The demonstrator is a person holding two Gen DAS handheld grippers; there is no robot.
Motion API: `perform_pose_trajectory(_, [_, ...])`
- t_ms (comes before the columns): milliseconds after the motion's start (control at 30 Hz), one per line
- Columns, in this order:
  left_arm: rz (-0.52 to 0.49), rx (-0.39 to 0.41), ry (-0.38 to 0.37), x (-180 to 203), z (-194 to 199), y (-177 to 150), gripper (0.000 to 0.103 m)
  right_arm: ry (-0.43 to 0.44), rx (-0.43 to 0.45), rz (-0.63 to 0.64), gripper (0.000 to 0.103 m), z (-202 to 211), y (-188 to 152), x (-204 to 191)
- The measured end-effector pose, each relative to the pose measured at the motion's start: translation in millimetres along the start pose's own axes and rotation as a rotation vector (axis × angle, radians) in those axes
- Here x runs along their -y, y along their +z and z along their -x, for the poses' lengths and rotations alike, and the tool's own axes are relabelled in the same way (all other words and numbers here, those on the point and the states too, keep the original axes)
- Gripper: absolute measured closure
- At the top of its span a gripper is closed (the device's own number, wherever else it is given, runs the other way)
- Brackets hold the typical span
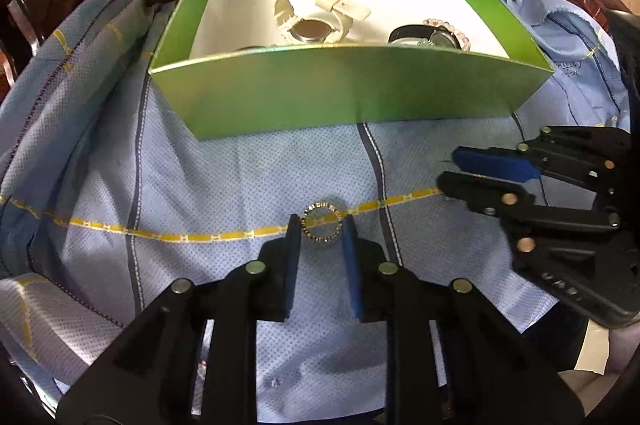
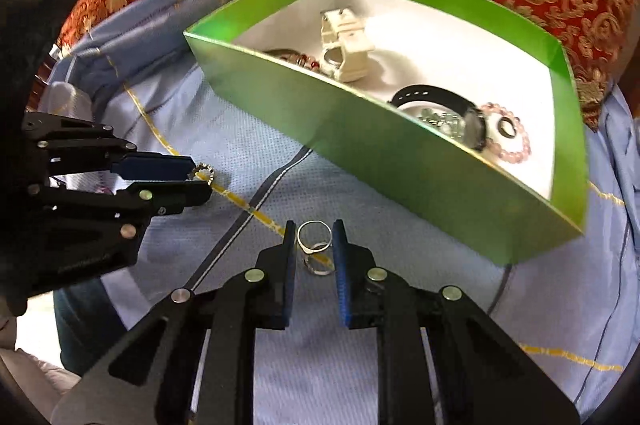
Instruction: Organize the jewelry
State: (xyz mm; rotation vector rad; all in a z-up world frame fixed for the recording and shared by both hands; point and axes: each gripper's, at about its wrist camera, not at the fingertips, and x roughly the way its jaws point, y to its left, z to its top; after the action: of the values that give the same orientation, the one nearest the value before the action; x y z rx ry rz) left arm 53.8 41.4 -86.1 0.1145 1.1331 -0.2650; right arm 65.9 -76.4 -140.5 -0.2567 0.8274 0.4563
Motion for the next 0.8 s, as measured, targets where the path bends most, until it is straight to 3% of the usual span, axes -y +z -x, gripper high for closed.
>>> perform_pose_trajectory(367, [-0.020, -0.013, 0.000, 5.7, -2.2, -3.3, 0.082, -0.009, -0.028, 0.020, 0.085, -4.6, -12.3, 1.1])
perform_pose_trajectory(600, [-0.027, -0.023, -0.005, 5.5, -7.9, -0.5, 0.082, -0.018, -0.030, 0.023, 0.072, -9.8, -12.3, -0.9])
perform_pose_trajectory(767, [-0.035, -0.032, -0.006, 6.9, -14.9, 0.2, 0.082, -0.038, -0.016, 0.042, 0.072, -13.1, -12.7, -5.3])
perform_pose_trajectory(800, [-0.036, -0.031, -0.006, 6.7, -15.1, 0.4, 0.082, -0.032, -0.016, 0.041, 0.078, -13.4, -12.6, -5.6])
